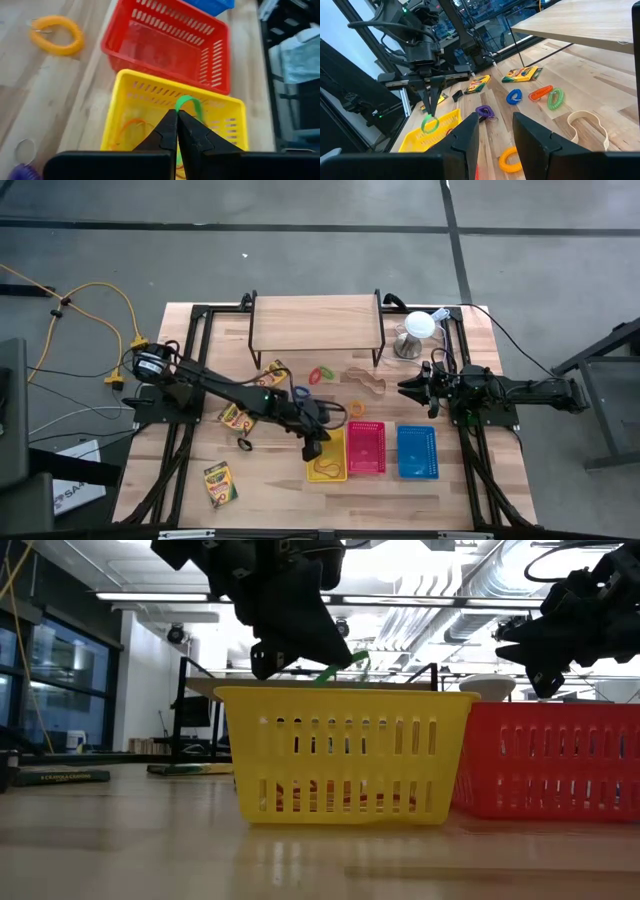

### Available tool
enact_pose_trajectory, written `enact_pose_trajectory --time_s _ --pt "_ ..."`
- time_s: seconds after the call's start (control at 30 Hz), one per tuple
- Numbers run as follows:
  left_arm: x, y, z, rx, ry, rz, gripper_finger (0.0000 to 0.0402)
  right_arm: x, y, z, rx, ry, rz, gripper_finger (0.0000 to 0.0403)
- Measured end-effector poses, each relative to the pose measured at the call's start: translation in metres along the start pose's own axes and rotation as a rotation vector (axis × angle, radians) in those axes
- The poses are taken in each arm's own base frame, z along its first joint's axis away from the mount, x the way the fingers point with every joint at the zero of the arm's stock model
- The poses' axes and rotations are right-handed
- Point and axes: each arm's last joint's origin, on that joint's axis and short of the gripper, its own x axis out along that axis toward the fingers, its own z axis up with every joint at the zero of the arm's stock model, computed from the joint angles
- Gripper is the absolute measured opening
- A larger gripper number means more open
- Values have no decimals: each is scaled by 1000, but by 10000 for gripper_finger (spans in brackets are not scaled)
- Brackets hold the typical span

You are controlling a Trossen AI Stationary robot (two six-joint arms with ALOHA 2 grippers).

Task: Pick & Place Office Desk Supplies
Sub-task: Put the green rubber band into the yellow bin

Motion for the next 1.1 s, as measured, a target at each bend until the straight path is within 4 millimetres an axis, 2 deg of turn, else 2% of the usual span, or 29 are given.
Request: enact_pose_trajectory --time_s 0.33,0.87,1.1 --pt "15 -4 -16 19 50 40 0 0 0 0 0 0 0 107" --pt "17 -3 -17 24 55 36 1 0 0 0 0 0 0 107" --pt "17 -3 -16 49 55 35 34 0 0 0 0 0 0 107"
